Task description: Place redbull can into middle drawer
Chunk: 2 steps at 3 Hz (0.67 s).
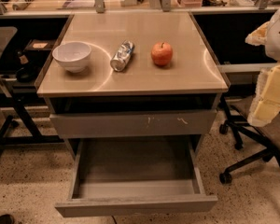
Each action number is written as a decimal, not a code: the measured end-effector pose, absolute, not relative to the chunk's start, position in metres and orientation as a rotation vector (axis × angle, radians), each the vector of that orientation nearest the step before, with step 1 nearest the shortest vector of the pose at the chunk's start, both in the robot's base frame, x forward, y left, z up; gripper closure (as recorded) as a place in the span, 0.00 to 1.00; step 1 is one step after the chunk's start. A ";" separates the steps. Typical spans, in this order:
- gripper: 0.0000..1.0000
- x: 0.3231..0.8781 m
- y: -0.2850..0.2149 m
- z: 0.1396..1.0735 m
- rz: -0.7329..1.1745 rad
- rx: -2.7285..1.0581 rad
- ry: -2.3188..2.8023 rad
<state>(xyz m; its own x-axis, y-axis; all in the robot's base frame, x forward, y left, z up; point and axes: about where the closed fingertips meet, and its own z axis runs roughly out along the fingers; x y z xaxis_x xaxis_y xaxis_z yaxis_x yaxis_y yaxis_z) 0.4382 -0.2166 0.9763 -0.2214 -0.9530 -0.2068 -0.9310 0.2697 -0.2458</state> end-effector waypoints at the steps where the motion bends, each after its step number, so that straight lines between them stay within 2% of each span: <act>1: 0.00 0.438 -0.217 0.976 -0.099 -1.724 2.232; 2: 0.00 0.455 -0.207 0.970 -0.119 -1.678 2.267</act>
Offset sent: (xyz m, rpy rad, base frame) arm 0.0484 0.0251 -0.0239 -0.0162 0.0061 -0.1233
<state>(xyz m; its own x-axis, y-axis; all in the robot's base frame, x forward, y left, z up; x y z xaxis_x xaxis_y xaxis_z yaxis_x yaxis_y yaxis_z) 0.4554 -0.2072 0.9697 -0.2608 -0.9438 -0.2032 -0.9174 0.3078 -0.2523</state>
